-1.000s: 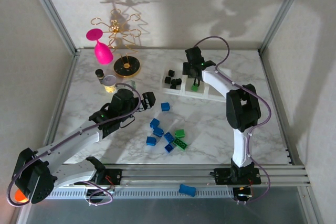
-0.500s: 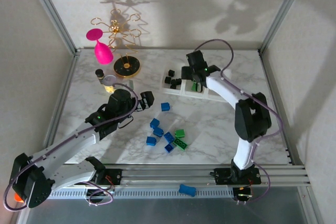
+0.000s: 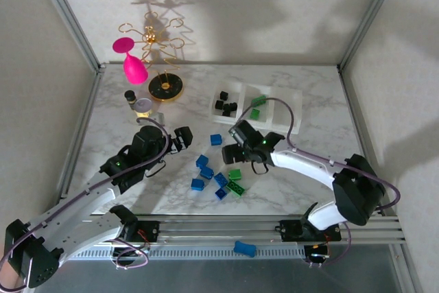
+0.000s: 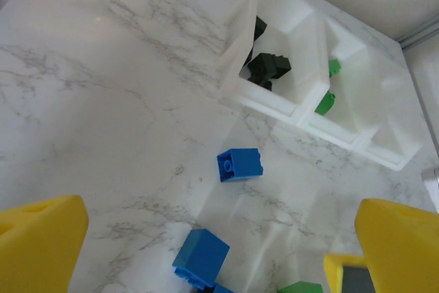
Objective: Sort the legos into containers by color
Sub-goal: Pick up the lego from the bottom-center of the table.
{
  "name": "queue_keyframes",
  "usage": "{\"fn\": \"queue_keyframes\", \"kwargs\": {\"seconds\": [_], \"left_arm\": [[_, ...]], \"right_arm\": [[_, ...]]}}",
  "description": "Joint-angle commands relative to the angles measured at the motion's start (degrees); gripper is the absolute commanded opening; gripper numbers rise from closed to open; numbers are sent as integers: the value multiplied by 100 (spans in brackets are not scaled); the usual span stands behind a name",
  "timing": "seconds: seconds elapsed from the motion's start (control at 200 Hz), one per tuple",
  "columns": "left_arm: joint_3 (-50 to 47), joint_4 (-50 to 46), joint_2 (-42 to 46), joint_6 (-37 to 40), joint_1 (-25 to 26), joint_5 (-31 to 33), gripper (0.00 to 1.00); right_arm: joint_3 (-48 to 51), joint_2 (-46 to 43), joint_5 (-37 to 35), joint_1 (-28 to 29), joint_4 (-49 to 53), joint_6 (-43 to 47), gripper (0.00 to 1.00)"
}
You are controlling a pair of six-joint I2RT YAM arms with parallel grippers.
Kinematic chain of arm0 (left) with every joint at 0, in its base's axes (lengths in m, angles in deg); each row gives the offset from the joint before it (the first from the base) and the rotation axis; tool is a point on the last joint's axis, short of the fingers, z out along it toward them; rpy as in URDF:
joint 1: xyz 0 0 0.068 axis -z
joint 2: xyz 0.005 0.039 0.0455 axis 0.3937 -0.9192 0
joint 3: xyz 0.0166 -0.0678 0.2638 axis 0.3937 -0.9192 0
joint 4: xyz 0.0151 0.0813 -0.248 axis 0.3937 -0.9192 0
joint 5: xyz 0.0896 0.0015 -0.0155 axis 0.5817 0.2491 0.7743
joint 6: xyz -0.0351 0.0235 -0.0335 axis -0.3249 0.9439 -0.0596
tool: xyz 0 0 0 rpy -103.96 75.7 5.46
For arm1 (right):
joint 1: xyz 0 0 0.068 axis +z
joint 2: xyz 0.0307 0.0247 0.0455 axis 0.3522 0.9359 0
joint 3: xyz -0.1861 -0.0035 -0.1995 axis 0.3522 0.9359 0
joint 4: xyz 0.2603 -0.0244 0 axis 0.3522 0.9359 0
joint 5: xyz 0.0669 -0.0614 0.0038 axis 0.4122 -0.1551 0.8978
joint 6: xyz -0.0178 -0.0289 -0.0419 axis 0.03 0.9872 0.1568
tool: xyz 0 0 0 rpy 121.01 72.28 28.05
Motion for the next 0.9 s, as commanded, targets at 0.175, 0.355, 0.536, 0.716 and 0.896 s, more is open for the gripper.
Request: {"fn": "queue_keyframes", "kwargs": {"seconds": [0.175, 0.355, 0.536, 0.716, 0.896], "left_arm": [[-192, -194, 172, -176, 0, 86, 100], [-131, -195, 146, -116, 0, 112, 100], [-174, -167, 181, -142, 0, 103, 99], [-164, -125, 122, -151, 0, 78, 99], [-144, -90, 60, -125, 1, 41, 100]], "right_arm": [[456, 195, 185, 533, -224, -888, 83], [362, 493, 109, 543, -371, -824, 76], [360, 701, 76, 543, -431, -818, 69], [421, 804, 105, 541, -453, -888, 60], [413, 710, 33, 544, -459, -942, 49]]}}
